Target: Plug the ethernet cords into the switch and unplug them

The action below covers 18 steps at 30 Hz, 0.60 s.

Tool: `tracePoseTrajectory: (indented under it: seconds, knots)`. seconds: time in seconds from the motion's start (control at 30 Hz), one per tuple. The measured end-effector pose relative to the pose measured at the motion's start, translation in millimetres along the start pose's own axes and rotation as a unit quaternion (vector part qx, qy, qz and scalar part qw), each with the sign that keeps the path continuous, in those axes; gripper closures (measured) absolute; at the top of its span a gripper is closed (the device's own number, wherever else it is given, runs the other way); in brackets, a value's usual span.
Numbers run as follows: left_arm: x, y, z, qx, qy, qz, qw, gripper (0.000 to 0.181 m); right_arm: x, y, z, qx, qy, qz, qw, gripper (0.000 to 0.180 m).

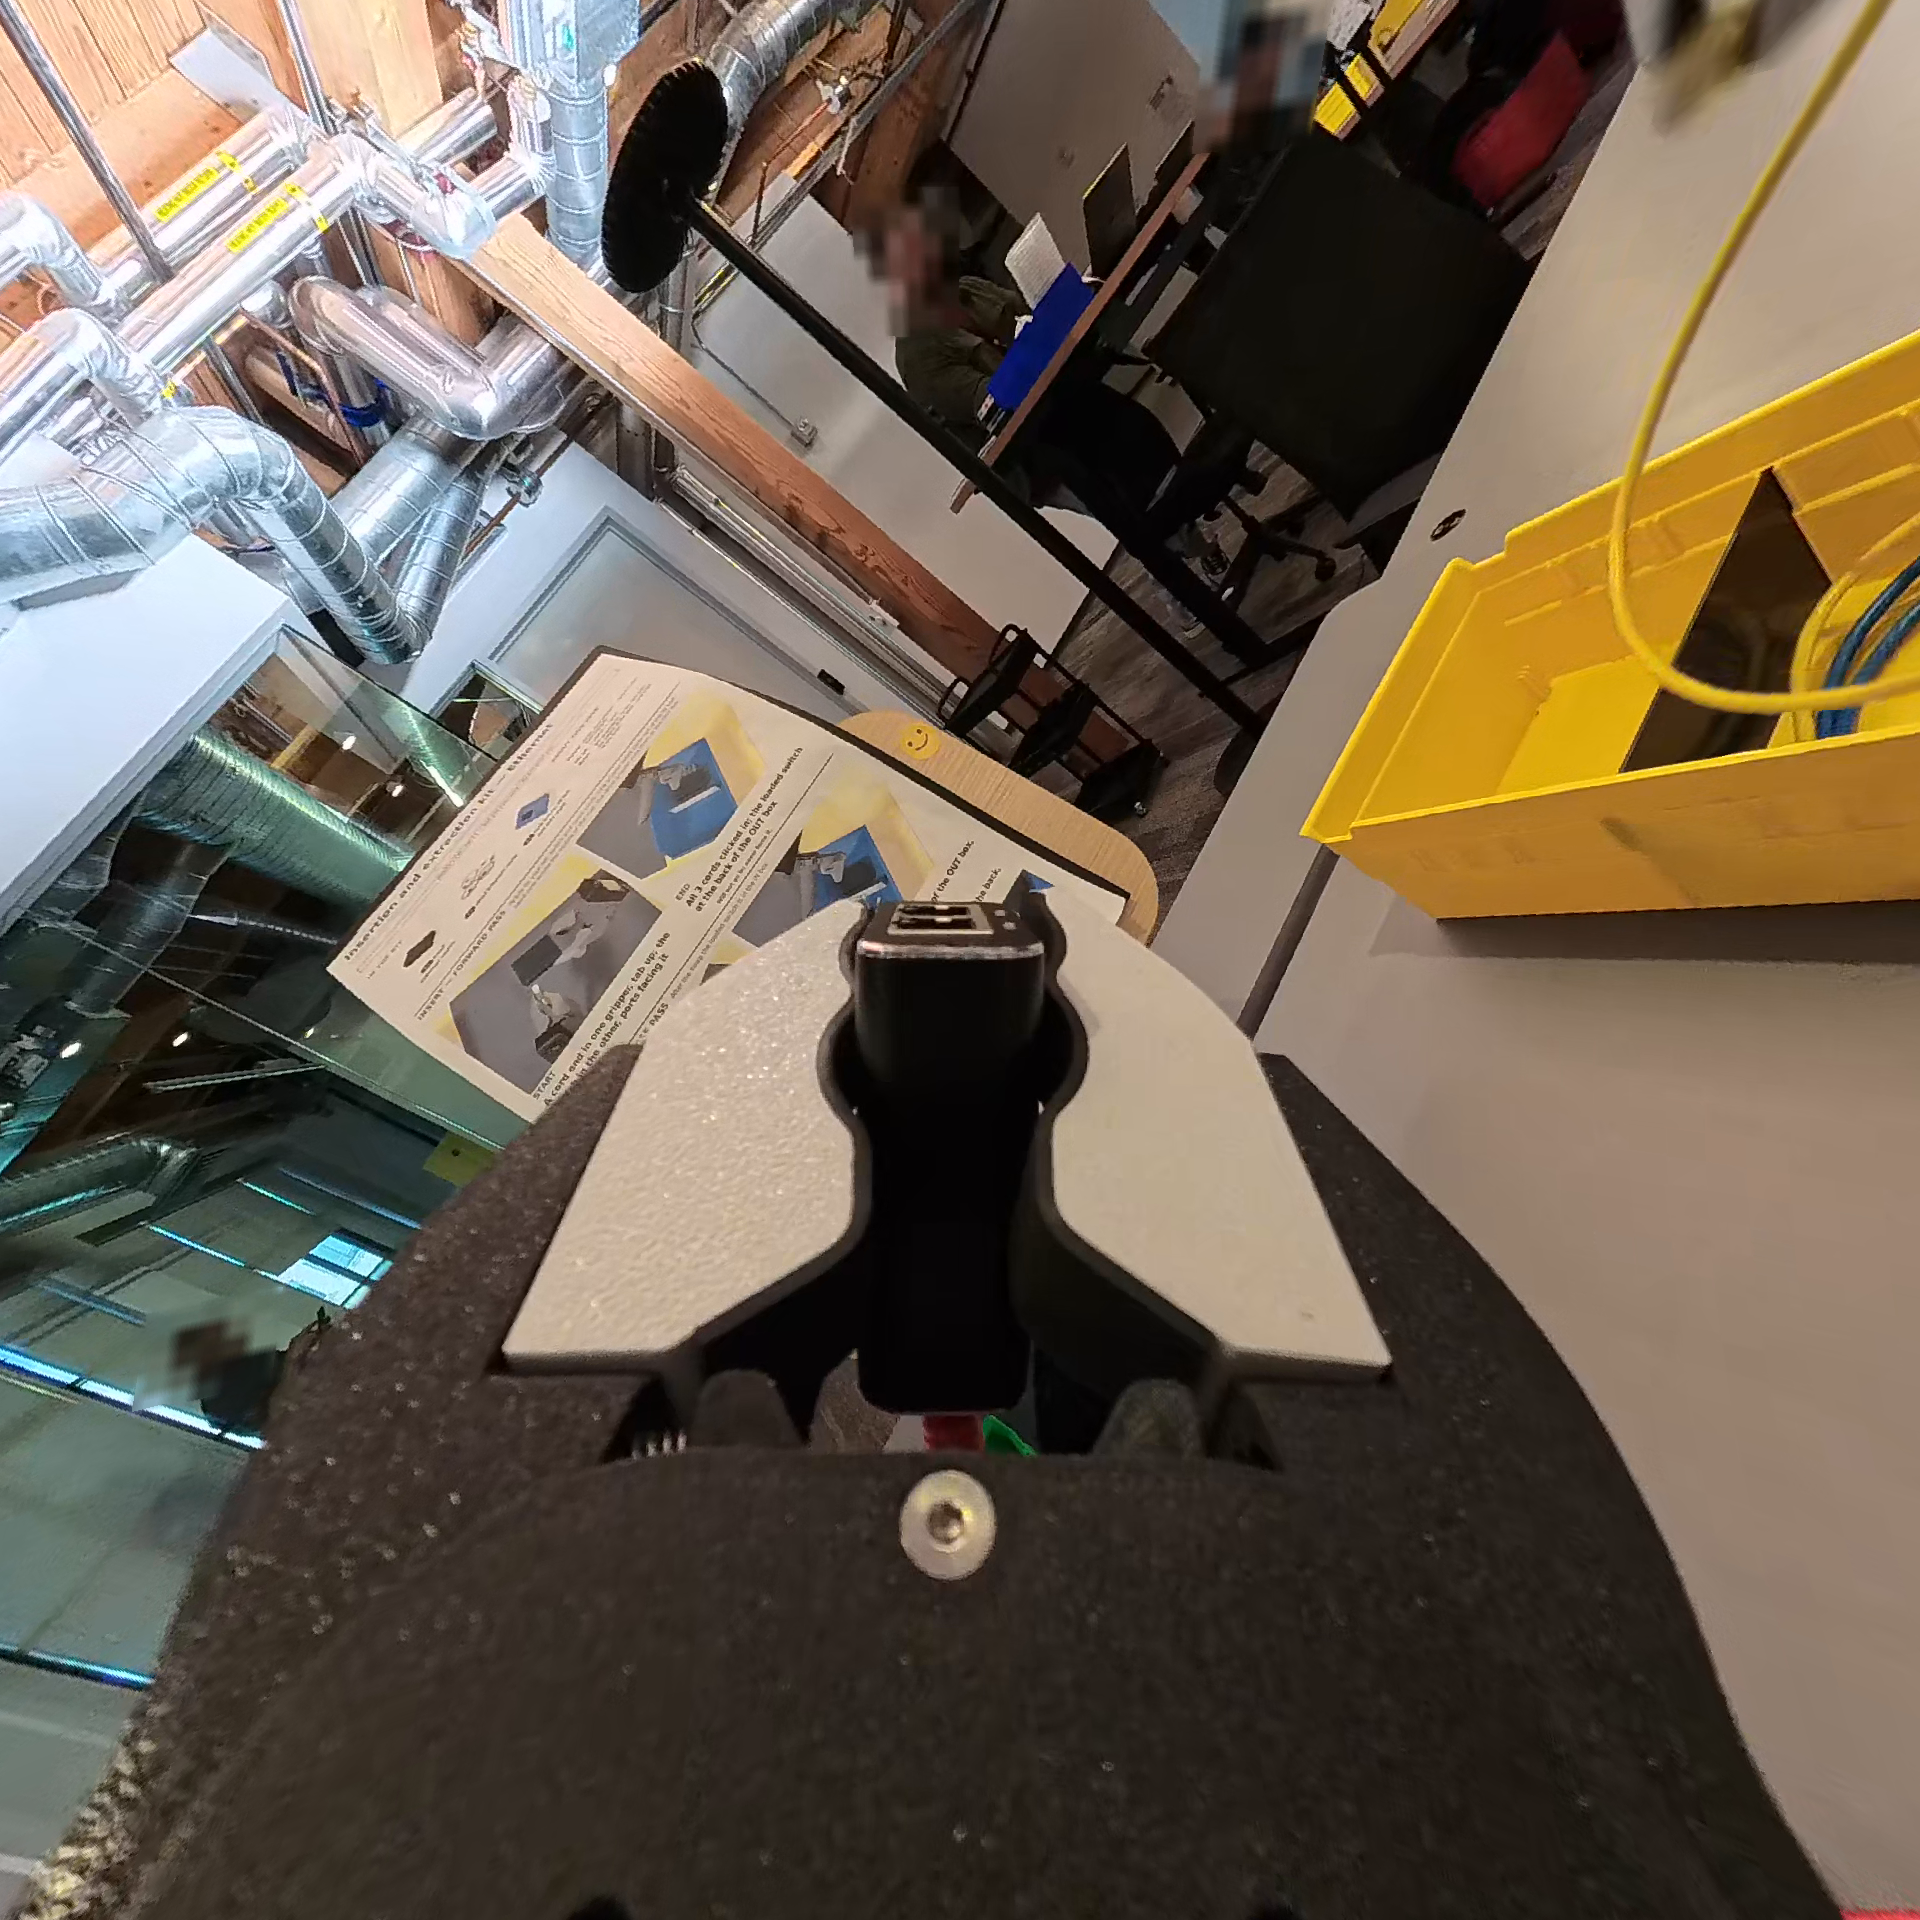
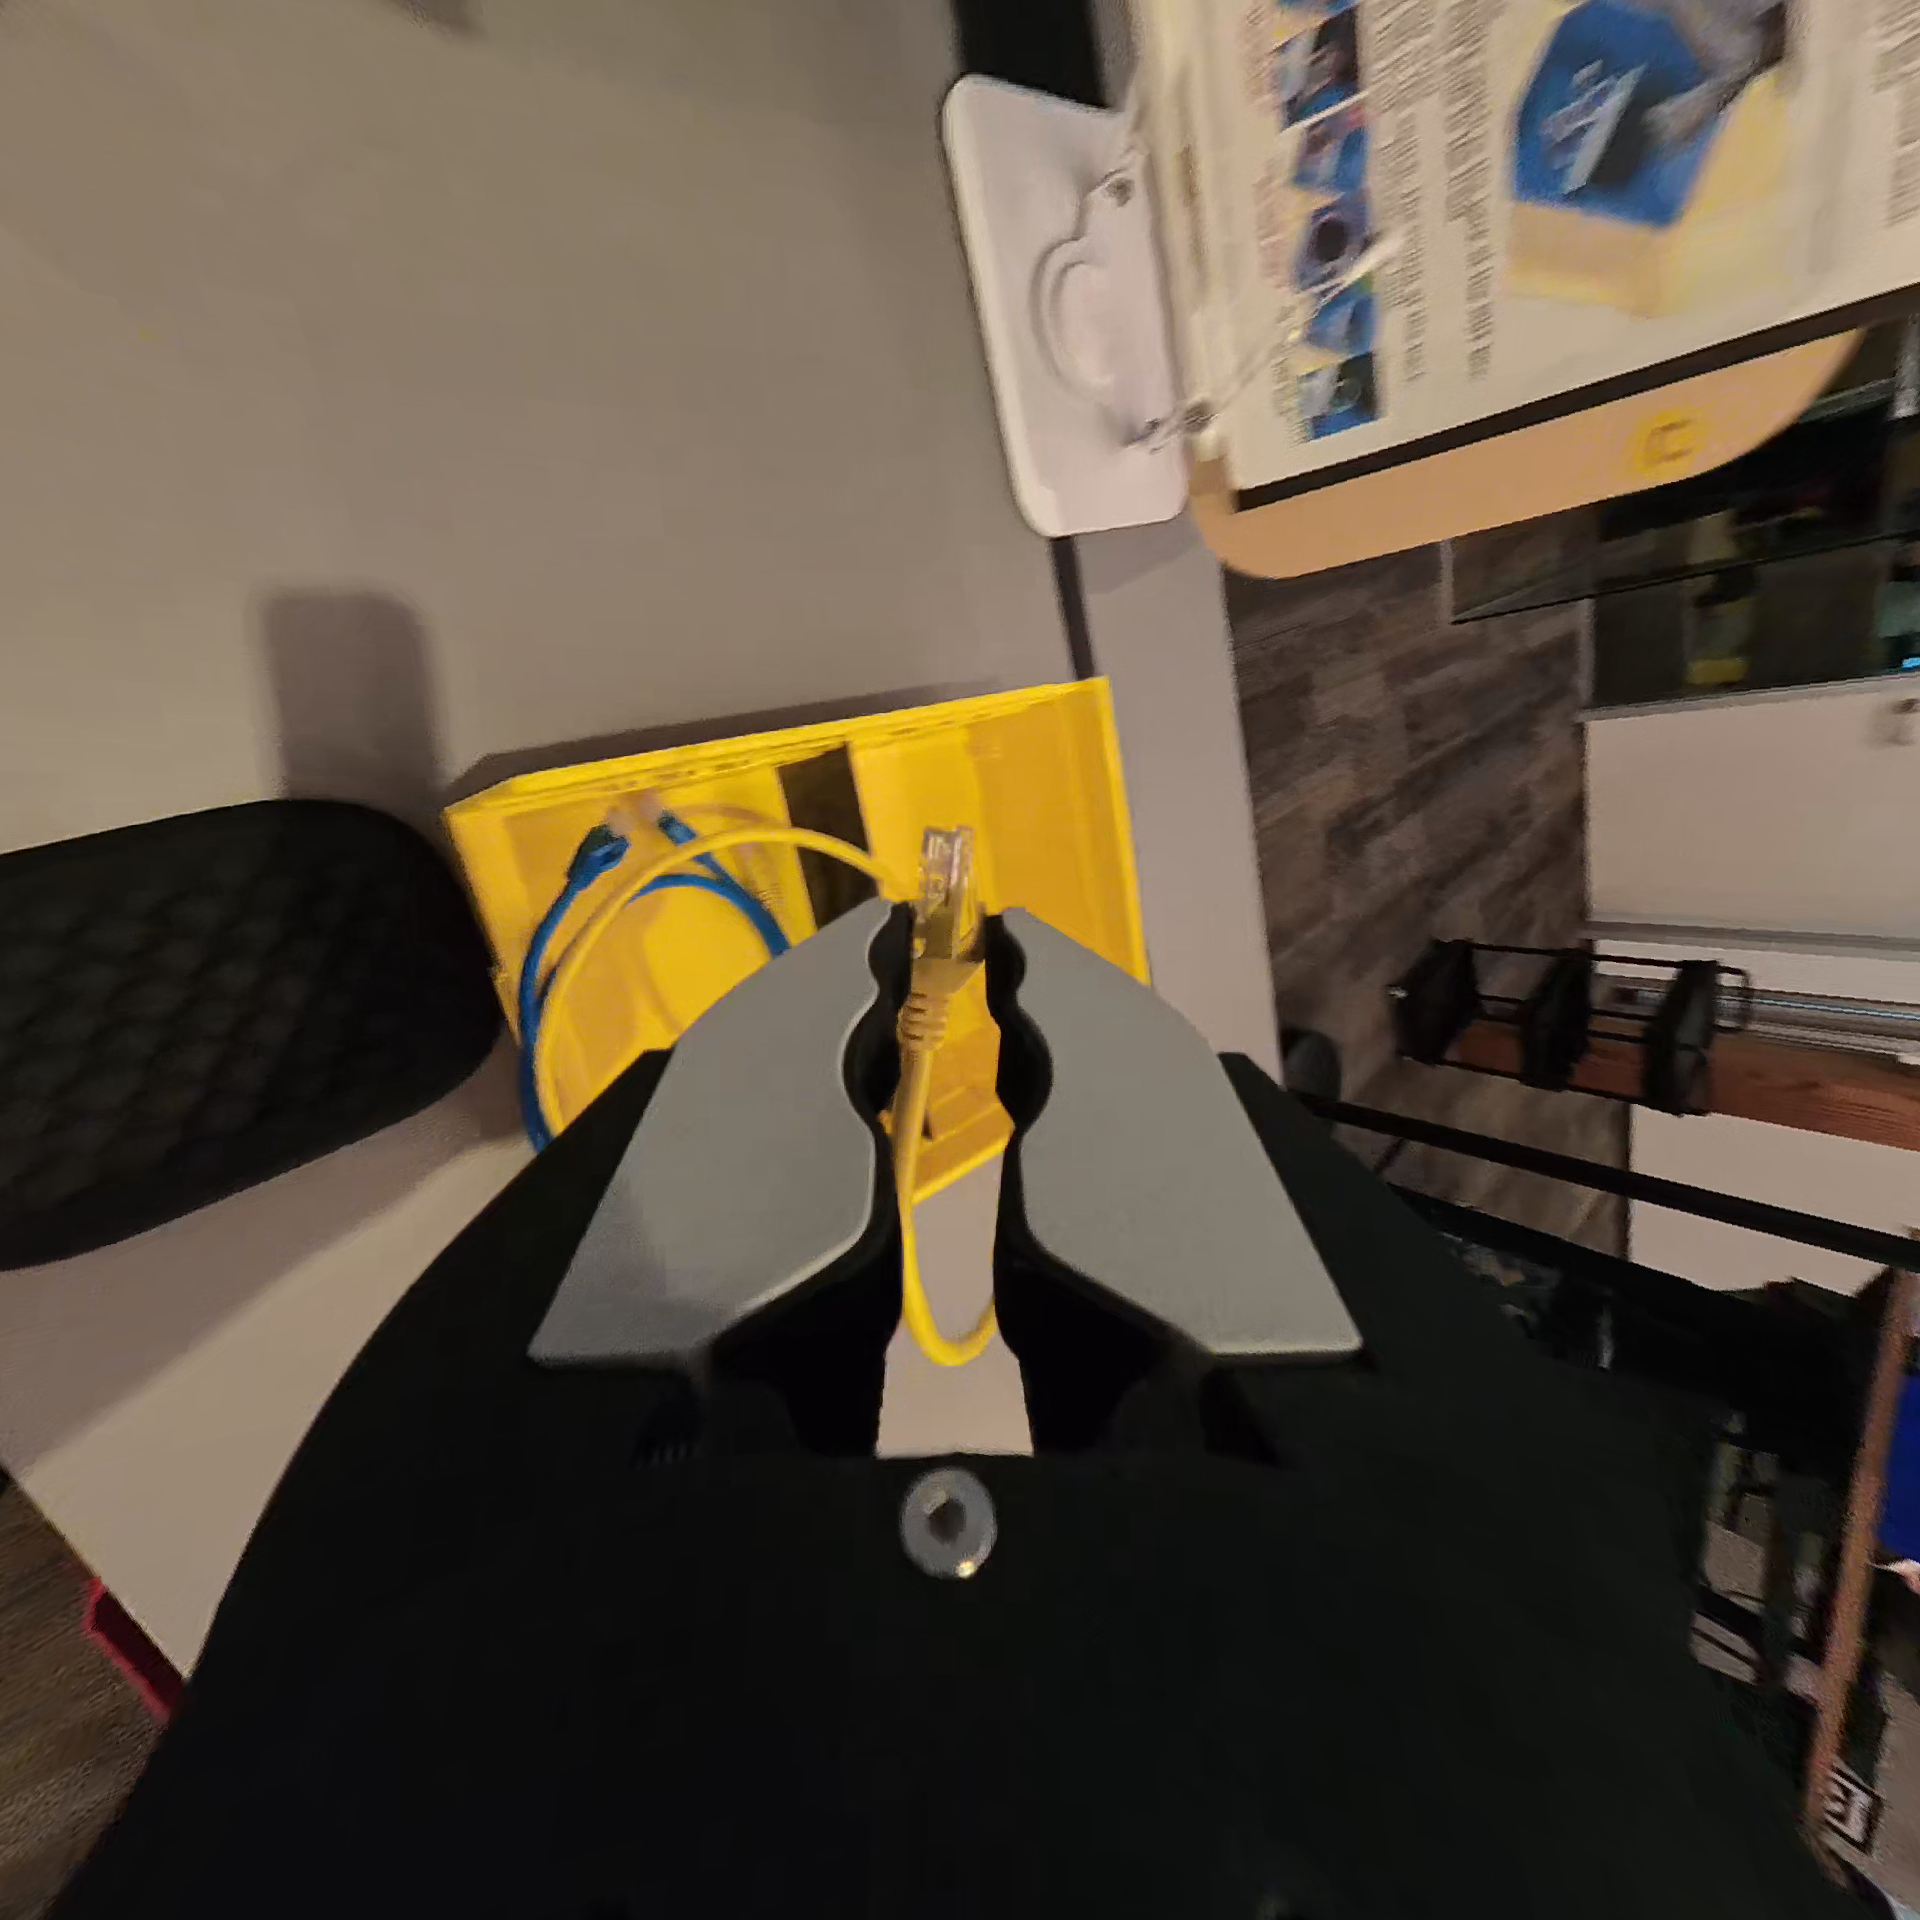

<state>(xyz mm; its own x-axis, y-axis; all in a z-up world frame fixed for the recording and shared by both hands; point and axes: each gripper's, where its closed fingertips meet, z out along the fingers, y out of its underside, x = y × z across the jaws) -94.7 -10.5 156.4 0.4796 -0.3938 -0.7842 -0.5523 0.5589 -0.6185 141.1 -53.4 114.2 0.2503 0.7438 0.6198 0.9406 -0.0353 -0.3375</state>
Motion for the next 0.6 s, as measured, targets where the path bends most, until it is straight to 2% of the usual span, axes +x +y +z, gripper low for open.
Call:
tracePoseTrajectory:
  seconds: [0.13, 0.27, 0.37, 0.6]
  knots:
    - [2, 0, 1, -0.002, 0.004, 0.002, 1.000, 0.155, -46, 23, 49, 0.004, -0.074, 0.045, 0.996, 0.165]
    - [5, -1, 2, -0.004, 0.008, 0.006, 1.000, 0.155, -94, 40, 82, -0.002, -0.165, 0.100, 0.981, 0.165]
    - [5, 0, 2, -0.005, 0.009, 0.006, 1.000, 0.155, -126, 43, 90, 0.015, -0.209, 0.117, 0.971, 0.165]
    - [7, 2, 4, -0.010, 0.015, 0.009, 1.000, 0.155, -160, 38, 79, 0.055, -0.227, 0.127, 0.964, 0.165]
